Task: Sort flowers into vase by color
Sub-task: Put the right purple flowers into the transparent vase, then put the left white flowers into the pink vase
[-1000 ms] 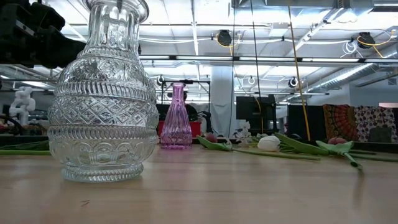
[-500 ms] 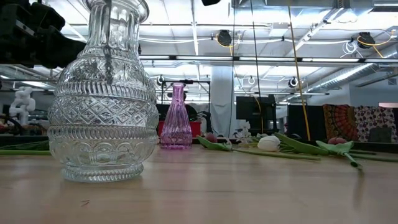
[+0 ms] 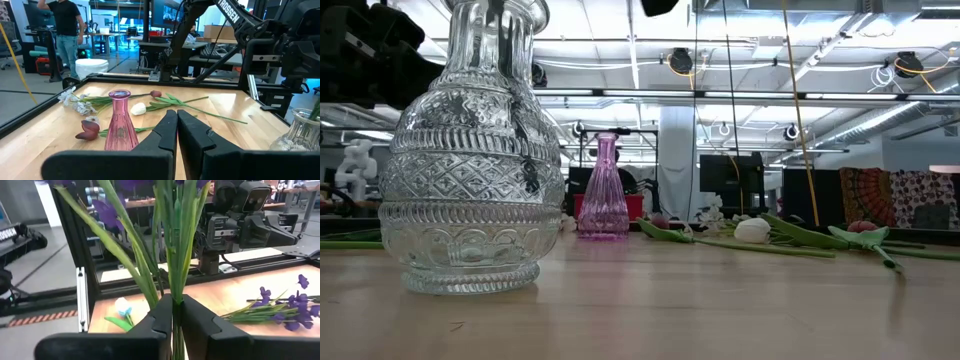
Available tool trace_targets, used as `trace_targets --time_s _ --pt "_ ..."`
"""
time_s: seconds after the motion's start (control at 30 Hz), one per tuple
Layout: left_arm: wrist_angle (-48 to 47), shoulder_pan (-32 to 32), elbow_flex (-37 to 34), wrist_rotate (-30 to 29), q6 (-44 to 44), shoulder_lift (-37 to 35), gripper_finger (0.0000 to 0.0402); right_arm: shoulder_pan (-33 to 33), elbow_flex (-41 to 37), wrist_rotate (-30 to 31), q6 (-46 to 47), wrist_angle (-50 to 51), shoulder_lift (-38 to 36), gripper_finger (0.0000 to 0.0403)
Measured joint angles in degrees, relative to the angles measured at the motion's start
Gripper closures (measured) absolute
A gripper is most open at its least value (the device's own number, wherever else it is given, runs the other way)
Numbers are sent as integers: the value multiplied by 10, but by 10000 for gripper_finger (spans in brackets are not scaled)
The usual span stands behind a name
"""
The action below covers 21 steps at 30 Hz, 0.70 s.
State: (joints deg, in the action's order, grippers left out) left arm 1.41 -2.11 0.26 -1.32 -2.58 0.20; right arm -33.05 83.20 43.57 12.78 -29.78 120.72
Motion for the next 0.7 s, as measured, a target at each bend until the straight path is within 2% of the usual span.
trace_targets --time_s 0.3,0.47,0.7 --pt "0 0 0 0 0 0 381 -9 0 -11 52 140 -47 321" --pt "0 0 0 0 0 0 381 -8 0 -77 114 250 -68 284" --pt "0 0 0 0 0 0 381 -8 0 -110 121 383 -125 237"
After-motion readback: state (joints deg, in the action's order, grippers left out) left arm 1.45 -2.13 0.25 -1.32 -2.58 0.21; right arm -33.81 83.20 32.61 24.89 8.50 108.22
